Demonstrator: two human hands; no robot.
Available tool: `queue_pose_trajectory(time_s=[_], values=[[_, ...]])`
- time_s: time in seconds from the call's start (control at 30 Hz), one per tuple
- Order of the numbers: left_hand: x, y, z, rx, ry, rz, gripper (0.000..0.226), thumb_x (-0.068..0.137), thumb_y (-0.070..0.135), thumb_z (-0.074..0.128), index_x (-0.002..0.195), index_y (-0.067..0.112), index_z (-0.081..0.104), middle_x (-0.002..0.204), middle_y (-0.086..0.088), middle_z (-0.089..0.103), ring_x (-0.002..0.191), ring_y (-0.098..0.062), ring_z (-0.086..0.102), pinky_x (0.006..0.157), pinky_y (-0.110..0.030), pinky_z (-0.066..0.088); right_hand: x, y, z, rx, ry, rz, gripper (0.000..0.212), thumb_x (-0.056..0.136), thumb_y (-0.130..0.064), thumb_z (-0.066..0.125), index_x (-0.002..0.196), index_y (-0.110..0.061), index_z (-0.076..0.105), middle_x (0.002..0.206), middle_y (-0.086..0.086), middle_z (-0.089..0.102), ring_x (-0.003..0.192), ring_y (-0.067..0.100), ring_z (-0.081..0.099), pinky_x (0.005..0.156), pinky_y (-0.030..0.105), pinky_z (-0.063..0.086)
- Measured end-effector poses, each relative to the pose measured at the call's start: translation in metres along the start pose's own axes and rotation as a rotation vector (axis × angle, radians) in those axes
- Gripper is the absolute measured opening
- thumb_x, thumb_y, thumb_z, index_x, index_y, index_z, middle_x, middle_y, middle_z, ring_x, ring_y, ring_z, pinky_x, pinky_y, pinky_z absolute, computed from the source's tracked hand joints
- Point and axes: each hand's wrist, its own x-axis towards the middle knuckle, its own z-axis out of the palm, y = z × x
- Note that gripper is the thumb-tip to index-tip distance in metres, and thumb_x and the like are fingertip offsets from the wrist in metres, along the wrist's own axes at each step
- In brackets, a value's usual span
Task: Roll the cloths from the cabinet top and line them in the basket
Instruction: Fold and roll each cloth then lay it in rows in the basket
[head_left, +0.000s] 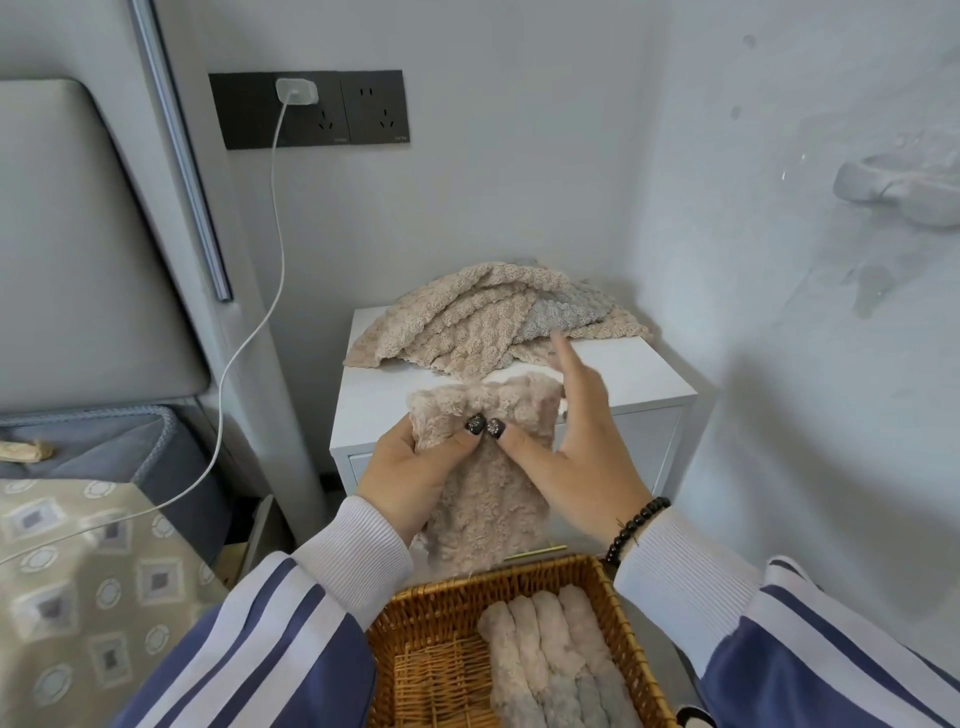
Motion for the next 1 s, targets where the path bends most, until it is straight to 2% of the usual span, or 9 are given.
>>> queue_pose_trajectory(time_s=[0.13,0.27,0.4,0.53,0.63,0.7,0.77,0.9,1.0], values=[[-0.002,0.000,0.001,0.083,-0.040,0.036,0.018,0.083,0.005,0.067,0.095,0.019,0.069,0.085,0.004,0.076,0.085,-0.016,0.071,0.074,-0.028,0.057,0.005,0.002,-0.014,-0.091,-0.008,-0.121,0.045,0.084,-0.016,0.069,0.113,-0.046,0.052,0.137,-0.011,0.035,0.135,0.009,0.026,0.113,0.033,0.025],[-0.004,0.002,0.001,0.098,-0.111,0.050,0.020,0.083,0.004,0.066,0.094,0.020,0.069,0.084,0.008,0.076,0.081,-0.009,0.071,0.070,-0.021,0.057,0.009,0.008,-0.021,-0.062,-0.018,-0.070,0.034,0.079,-0.013,0.074,0.079,-0.041,0.054,0.120,-0.016,0.045,0.122,0.012,0.043,0.099,0.019,0.034],[-0.008,0.003,0.004,0.120,-0.172,0.031,0.026,0.078,0.003,0.069,0.096,0.022,0.067,0.085,0.011,0.075,0.082,-0.007,0.071,0.073,-0.022,0.058,0.007,0.010,-0.020,0.036,-0.044,-0.048,0.030,0.080,-0.009,0.073,0.082,-0.035,0.057,0.119,-0.010,0.054,0.112,0.009,0.051,0.088,0.007,0.035],[-0.009,0.002,0.005,0.145,-0.174,0.035,0.025,0.076,0.009,0.070,0.097,0.023,0.067,0.088,0.010,0.075,0.087,-0.010,0.070,0.081,-0.027,0.057,0.006,0.009,-0.023,0.128,-0.082,-0.008,0.024,0.081,-0.013,0.074,0.086,-0.034,0.062,0.119,-0.012,0.058,0.109,-0.003,0.051,0.089,0.010,0.036],[-0.009,0.002,0.007,0.094,-0.151,0.024,0.021,0.077,0.009,0.069,0.096,0.019,0.070,0.089,0.003,0.076,0.087,-0.017,0.071,0.081,-0.032,0.058,0.007,0.013,-0.027,0.142,-0.078,0.099,0.020,0.082,-0.020,0.073,0.100,-0.026,0.066,0.114,-0.007,0.064,0.090,-0.004,0.054,0.086,0.022,0.041],[-0.009,0.002,0.008,0.036,-0.114,0.009,0.021,0.070,0.015,0.070,0.091,0.018,0.072,0.086,-0.001,0.076,0.083,-0.019,0.071,0.080,-0.035,0.058,0.005,0.011,-0.029,0.208,-0.116,0.201,0.021,0.079,-0.027,0.075,0.098,-0.023,0.066,0.089,0.003,0.067,0.071,0.006,0.054,0.073,0.033,0.047],[-0.008,0.003,0.008,-0.040,-0.081,-0.024,0.020,0.069,0.017,0.069,0.089,0.014,0.072,0.086,-0.006,0.075,0.081,-0.023,0.071,0.080,-0.038,0.057,0.004,0.008,-0.032,0.339,-0.178,0.253,0.025,0.071,-0.031,0.078,0.083,-0.016,0.062,0.065,-0.005,0.060,0.063,0.009,0.054,0.066,0.032,0.047],[-0.007,0.009,0.005,-0.096,-0.069,-0.063,0.014,0.070,0.019,0.068,0.081,0.014,0.076,0.089,-0.011,0.075,0.085,-0.029,0.070,0.083,-0.041,0.054,0.007,0.010,-0.039,0.399,-0.199,0.294,0.033,0.062,-0.032,0.081,0.072,-0.014,0.055,0.060,-0.010,0.059,0.062,0.007,0.057,0.068,0.033,0.049],[-0.006,0.009,0.006,-0.006,-0.053,-0.034,0.013,0.086,0.011,0.062,0.084,0.017,0.073,0.085,-0.004,0.076,0.084,-0.023,0.070,0.080,-0.037,0.056,0.009,0.012,-0.038,0.282,-0.054,0.297,0.035,0.067,-0.029,0.084,0.088,-0.018,0.058,0.068,-0.004,0.055,0.063,0.010,0.052,0.063,0.028,0.045]])
